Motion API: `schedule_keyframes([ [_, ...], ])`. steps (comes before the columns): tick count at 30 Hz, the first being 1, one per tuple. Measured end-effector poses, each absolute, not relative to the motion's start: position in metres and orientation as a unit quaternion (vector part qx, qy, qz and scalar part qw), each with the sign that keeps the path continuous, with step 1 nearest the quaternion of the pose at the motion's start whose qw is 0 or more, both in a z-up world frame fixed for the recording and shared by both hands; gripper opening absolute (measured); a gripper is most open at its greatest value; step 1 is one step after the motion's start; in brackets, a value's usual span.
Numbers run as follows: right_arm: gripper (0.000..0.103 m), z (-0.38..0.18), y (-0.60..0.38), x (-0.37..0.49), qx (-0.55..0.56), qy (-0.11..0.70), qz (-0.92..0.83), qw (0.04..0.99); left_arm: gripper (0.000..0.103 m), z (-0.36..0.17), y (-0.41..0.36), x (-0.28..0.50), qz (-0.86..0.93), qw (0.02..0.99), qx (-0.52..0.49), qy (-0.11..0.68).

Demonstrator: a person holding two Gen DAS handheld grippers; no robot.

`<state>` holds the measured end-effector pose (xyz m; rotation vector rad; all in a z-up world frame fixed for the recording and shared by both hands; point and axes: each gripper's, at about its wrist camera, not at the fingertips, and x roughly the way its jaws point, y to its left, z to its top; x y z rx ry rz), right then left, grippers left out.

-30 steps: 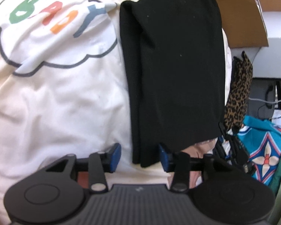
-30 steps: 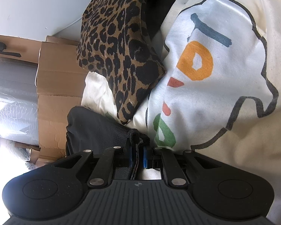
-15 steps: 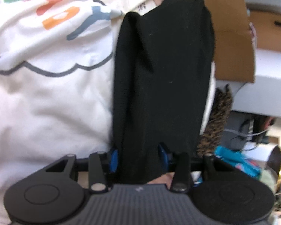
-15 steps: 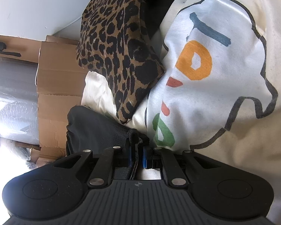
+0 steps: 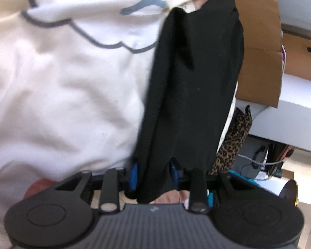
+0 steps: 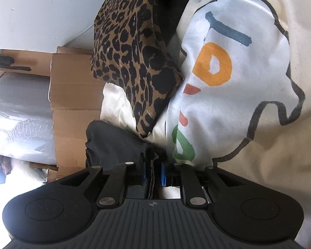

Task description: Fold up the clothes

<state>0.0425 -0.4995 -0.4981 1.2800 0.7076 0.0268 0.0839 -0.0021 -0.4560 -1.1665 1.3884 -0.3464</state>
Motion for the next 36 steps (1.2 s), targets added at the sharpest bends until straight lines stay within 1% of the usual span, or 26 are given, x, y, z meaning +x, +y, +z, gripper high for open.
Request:
schedule_keyframes([
  [3,0.013,-0.501,-0.501,0.047,0.585,0.327,0.021,0.742,0.033,-0.453,-0.003,0.077,-0.147,0.602,-0.513,0.594],
  [6,0.014,-0.503,-0.500,0.053,0.581,0.332,0.027,0.743,0.033,-0.441,0.040,0.059,-0.151,0.600,-0.510,0.597],
  [8,0.014,-0.502,-0.499,0.056,0.578,0.333,0.028,0.744,0.033,-0.431,0.052,0.053,-0.158,0.599,-0.502,0.604],
  [15,0.014,-0.499,-0.498,0.057,0.576,0.327,0.035,0.748,0.033,-0.436,0.057,0.054,-0.160,0.605,-0.498,0.601],
  [16,0.014,-0.497,-0.499,0.058,0.573,0.328,0.036,0.750,0.031,-0.436,0.053,0.057,-0.163,0.605,-0.496,0.602],
  [17,0.014,-0.496,-0.499,0.058,0.569,0.330,0.037,0.752,0.026,-0.436,0.047,0.059,-0.163,0.605,-0.492,0.604],
  [18,0.014,-0.495,-0.499,0.059,0.566,0.331,0.037,0.754,0.018,-0.435,0.043,0.060,-0.161,0.605,-0.490,0.607],
  [20,0.011,-0.493,-0.499,0.059,0.562,0.338,0.032,0.754,0.016,-0.434,0.046,0.058,-0.155,0.603,-0.489,0.611],
  [22,0.011,-0.490,-0.499,0.058,0.561,0.337,0.029,0.755,0.012,-0.432,0.048,0.056,-0.153,0.608,-0.479,0.614],
  [28,0.007,-0.478,-0.497,0.054,0.549,0.344,0.015,0.762,0.008,-0.416,0.043,0.058,-0.151,0.618,-0.451,0.625],
  [36,0.006,-0.463,-0.499,0.041,0.562,0.329,0.021,0.758,0.008,-0.378,0.033,0.071,-0.153,0.622,-0.398,0.656],
])
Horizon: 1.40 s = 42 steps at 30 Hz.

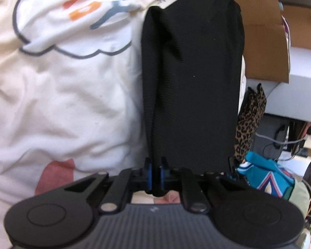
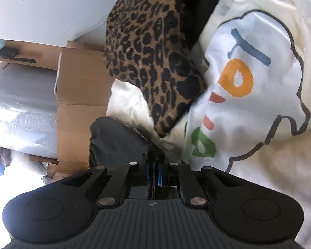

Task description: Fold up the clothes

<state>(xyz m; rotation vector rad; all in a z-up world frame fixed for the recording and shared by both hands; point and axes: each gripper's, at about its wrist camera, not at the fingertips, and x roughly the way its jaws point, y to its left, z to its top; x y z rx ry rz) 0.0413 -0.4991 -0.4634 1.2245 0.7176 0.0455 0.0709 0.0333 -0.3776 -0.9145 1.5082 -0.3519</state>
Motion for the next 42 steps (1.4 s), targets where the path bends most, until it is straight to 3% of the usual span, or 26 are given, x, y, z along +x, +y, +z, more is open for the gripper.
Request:
schedule_keyframes([
  [11,0.005,-0.431,-0.516,0.002,0.564,0.336,0.030,0.754,0.007,-0.336,0.074,0.031,-0.171,0.602,-0.352,0.695],
  [16,0.005,-0.419,-0.524,-0.023,0.560,0.350,0.032,0.750,0.007,-0.330,0.027,0.034,-0.170,0.590,-0.345,0.710],
  [26,0.005,-0.410,-0.542,-0.075,0.562,0.390,0.032,0.728,0.007,-0.329,0.033,0.000,-0.163,0.559,-0.346,0.735],
  [42,0.005,-0.406,-0.519,-0.012,0.569,0.353,0.099,0.736,0.006,-0.294,0.066,0.064,-0.152,0.625,-0.382,0.663],
])
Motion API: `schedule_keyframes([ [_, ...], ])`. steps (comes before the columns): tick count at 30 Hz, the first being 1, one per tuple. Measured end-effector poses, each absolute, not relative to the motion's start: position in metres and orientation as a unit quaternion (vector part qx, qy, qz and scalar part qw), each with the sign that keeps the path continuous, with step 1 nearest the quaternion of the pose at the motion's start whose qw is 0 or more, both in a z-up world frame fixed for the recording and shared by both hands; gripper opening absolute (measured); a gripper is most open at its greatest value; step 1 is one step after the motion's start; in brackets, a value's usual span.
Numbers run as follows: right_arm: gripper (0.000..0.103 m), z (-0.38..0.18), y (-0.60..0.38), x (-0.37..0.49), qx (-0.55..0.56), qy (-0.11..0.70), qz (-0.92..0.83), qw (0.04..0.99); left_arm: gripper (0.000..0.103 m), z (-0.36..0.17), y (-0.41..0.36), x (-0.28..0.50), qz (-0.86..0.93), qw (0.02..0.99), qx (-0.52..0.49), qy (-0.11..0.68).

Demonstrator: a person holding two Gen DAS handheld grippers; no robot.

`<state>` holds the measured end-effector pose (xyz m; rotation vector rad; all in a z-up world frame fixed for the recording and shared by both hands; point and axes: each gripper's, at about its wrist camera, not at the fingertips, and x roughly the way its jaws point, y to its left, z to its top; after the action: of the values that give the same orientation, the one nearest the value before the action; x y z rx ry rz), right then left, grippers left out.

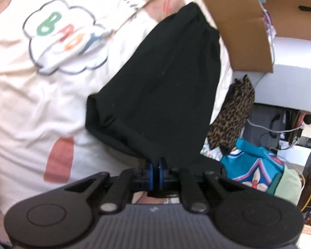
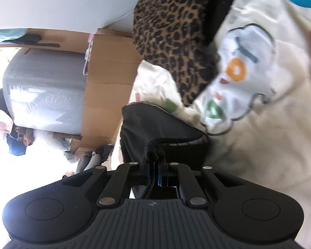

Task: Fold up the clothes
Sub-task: 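Lower the black shorts onto the duvet with both grippers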

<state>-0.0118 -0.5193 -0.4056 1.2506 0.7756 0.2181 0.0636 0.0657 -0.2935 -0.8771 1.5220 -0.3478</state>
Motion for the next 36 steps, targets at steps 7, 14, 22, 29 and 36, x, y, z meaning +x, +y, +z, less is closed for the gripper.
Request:
schedule_keyframes([
  [7,0.005,-0.403,-0.503,0.025,0.577,0.331,0.114,0.737,0.006,-0.278,0.074,0.093,-0.147,0.648,-0.398,0.632],
  [14,0.005,-0.403,-0.492,0.057,0.586,0.309,0.124,0.739,0.006,-0.269,0.072,0.125,-0.139,0.675,-0.394,0.608],
  [22,0.005,-0.388,-0.478,0.098,0.566,0.303,0.149,0.752,0.006,-0.260,0.050,0.177,-0.135,0.685,-0.364,0.617],
  [29,0.005,-0.382,-0.469,0.122,0.555,0.304,0.148,0.760,0.006,-0.259,0.030,0.226,-0.149,0.680,-0.240,0.677],
  [36,0.006,-0.381,-0.463,0.139,0.549,0.304,0.127,0.768,0.006,-0.262,0.004,0.256,-0.191,0.682,-0.150,0.690],
])
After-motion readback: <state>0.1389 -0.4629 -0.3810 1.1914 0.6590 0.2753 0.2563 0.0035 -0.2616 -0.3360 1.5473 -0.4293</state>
